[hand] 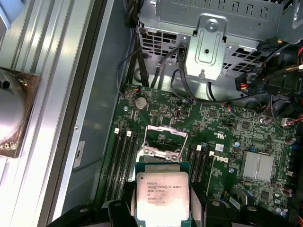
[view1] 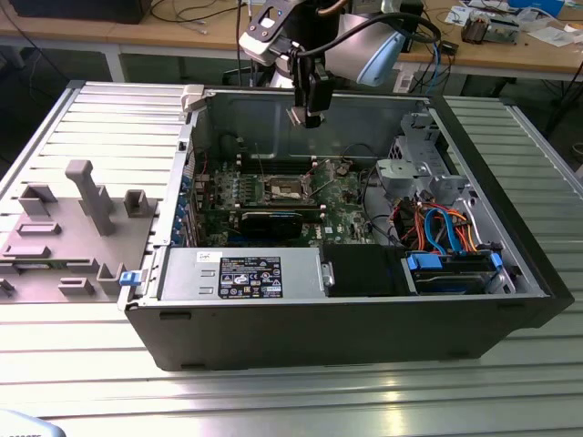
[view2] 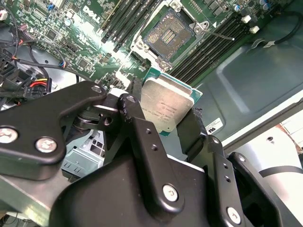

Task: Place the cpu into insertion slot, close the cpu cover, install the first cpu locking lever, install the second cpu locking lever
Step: 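Place the cpu into insertion slot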

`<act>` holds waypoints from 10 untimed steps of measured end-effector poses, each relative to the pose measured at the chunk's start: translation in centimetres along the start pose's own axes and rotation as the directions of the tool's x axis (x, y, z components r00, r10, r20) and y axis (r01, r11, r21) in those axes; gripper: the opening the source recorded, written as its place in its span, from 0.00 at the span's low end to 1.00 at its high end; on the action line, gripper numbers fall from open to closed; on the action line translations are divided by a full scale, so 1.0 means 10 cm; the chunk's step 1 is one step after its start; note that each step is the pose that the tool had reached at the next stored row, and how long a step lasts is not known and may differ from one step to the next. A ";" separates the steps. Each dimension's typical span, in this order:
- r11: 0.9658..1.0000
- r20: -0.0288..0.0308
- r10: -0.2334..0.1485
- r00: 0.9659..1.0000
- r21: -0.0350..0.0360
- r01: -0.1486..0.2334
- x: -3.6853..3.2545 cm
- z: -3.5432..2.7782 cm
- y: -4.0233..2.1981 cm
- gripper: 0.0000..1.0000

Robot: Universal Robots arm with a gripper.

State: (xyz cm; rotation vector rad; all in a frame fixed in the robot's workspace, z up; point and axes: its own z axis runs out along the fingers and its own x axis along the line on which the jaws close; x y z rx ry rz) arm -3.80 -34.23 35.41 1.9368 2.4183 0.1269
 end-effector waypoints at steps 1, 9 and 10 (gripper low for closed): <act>1.000 0.000 0.001 1.000 0.000 -0.001 0.000 0.000 0.000 0.55; 1.000 0.001 0.007 1.000 0.000 -0.007 0.000 0.000 0.000 0.55; 1.000 0.001 0.008 1.000 0.000 -0.008 0.000 0.001 0.000 0.55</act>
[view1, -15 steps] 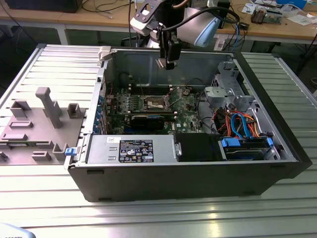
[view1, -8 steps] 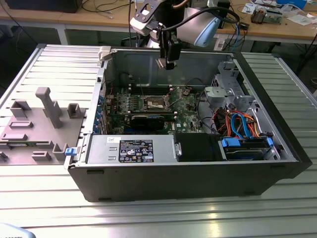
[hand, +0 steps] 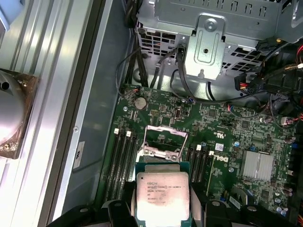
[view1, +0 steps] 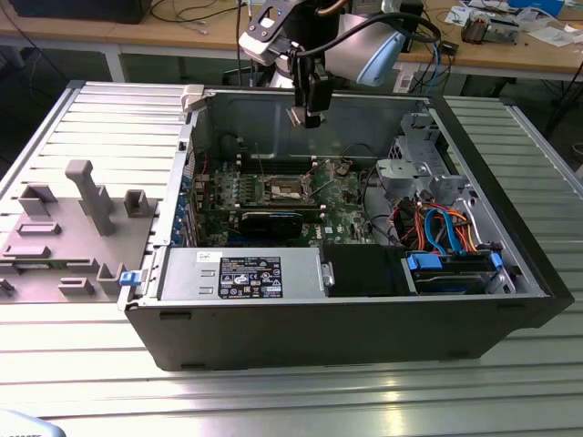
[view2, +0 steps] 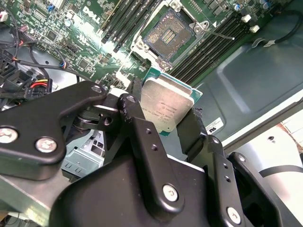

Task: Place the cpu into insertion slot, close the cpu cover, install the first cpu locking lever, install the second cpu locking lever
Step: 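Place the cpu into insertion slot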

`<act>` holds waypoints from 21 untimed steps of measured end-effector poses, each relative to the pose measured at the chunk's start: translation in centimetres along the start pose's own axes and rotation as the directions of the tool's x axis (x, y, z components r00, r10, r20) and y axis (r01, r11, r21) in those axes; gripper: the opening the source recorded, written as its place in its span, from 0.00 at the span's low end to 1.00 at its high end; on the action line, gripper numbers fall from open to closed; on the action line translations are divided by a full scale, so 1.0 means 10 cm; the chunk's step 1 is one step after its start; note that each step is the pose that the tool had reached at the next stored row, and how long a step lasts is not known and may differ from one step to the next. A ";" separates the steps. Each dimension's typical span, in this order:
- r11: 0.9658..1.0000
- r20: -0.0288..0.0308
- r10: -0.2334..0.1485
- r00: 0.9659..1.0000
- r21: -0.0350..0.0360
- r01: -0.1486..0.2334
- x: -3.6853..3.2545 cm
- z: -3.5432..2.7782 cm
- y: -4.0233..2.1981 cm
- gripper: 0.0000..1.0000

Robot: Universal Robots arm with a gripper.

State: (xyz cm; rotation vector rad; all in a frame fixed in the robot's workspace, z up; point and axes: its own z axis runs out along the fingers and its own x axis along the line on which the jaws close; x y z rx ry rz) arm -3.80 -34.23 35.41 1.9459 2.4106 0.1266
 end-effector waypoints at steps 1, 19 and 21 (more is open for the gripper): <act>1.000 0.000 0.001 1.000 0.000 -0.001 0.000 0.000 0.000 0.55; 1.000 0.001 0.014 1.000 0.000 -0.014 0.000 0.002 0.000 0.55; 1.000 0.001 0.015 1.000 0.000 -0.015 0.000 0.003 0.000 0.55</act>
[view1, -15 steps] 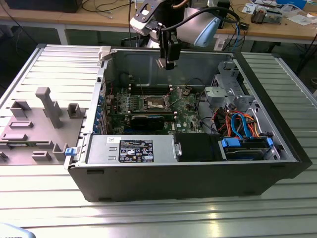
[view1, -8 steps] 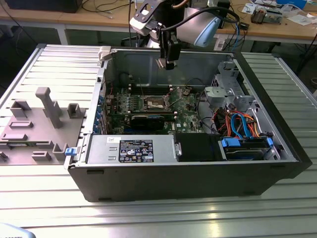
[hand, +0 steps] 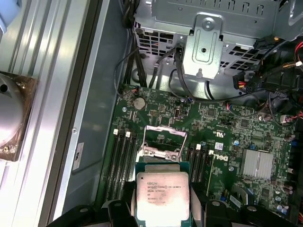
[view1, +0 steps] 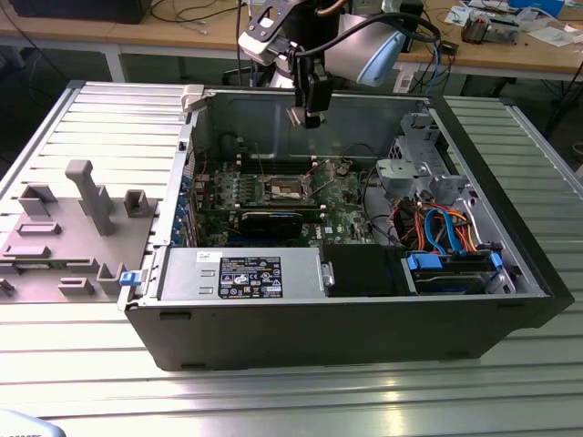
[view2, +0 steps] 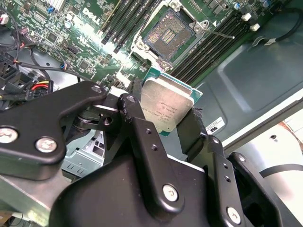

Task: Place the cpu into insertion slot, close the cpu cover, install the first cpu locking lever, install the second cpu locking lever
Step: 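Place the cpu into insertion slot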

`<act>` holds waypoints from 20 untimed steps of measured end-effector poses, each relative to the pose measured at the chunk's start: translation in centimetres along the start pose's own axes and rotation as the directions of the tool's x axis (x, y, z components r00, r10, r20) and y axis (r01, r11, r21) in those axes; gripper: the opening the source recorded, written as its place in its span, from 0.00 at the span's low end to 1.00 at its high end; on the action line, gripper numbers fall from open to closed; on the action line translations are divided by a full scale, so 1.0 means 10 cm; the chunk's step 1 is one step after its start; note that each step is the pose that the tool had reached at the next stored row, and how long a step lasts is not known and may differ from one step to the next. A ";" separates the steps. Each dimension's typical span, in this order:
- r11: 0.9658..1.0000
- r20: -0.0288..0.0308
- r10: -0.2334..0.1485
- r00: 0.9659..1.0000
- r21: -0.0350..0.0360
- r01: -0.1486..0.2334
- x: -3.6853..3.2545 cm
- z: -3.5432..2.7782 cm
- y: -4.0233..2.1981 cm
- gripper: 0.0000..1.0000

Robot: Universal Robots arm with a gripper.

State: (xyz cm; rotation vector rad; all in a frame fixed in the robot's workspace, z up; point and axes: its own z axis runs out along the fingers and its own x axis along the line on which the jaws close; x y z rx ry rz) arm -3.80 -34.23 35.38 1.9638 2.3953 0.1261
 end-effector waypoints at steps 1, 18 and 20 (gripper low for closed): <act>1.000 0.000 0.001 1.000 0.000 -0.001 0.000 0.000 0.000 0.55; 1.000 0.001 0.012 1.000 0.000 -0.012 0.000 0.002 0.000 0.55; 1.000 0.001 0.013 1.000 0.000 -0.013 0.000 0.003 0.000 0.55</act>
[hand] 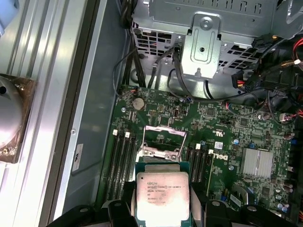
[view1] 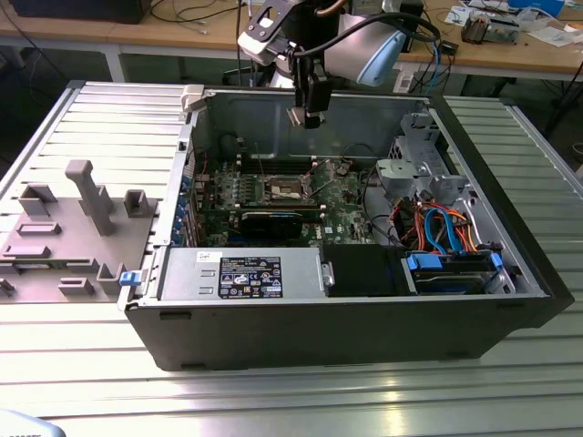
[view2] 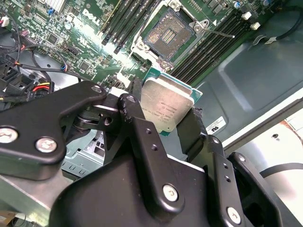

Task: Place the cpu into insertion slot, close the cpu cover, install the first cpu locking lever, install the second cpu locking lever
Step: 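Place the cpu into insertion slot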

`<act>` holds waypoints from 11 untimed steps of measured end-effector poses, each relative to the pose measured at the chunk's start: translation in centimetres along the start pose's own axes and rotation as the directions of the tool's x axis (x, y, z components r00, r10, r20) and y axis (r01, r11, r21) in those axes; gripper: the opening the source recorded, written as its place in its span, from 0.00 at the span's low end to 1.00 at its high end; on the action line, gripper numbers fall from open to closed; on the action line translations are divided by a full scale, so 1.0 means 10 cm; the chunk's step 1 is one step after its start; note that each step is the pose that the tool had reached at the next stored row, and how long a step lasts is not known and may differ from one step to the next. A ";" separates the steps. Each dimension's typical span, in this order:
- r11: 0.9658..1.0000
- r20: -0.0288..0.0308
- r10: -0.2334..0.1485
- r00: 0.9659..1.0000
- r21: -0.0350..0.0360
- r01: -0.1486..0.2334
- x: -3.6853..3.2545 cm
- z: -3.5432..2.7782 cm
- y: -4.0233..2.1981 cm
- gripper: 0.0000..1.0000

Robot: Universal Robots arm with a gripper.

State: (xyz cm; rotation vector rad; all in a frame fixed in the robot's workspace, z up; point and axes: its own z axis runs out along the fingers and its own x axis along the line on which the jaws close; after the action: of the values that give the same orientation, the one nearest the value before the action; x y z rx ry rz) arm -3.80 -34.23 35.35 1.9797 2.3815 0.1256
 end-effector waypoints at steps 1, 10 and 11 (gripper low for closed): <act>1.000 0.000 0.001 1.000 0.000 -0.001 0.000 0.000 0.000 0.55; 1.000 0.001 0.007 1.000 0.000 -0.007 0.000 0.001 0.000 0.55; 1.000 0.001 0.007 1.000 0.000 -0.007 0.000 0.001 0.000 0.55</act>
State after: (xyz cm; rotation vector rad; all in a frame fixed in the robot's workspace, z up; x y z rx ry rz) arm -3.80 -34.23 35.34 1.9882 2.3741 0.1253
